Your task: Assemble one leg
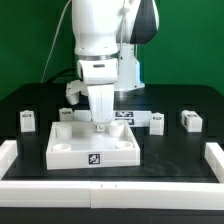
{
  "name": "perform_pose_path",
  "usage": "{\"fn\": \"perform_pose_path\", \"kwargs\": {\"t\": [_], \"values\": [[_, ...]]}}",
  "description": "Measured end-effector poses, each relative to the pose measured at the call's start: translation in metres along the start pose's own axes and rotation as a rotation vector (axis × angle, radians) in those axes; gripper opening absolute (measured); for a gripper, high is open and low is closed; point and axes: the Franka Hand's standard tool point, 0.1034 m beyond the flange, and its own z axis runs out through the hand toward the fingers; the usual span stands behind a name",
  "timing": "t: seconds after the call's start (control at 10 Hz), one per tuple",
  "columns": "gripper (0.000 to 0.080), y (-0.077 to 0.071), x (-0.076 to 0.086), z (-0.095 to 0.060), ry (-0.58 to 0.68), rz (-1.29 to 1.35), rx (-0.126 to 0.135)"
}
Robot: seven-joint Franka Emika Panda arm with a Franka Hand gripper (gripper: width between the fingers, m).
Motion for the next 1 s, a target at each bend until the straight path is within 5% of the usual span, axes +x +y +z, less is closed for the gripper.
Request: {"fn": "perform_pose_path", "kwargs": {"t": [1.0], "values": [[0.0059, 0.097, 0.104, 0.001, 0.057, 0.107, -0.074]]}}
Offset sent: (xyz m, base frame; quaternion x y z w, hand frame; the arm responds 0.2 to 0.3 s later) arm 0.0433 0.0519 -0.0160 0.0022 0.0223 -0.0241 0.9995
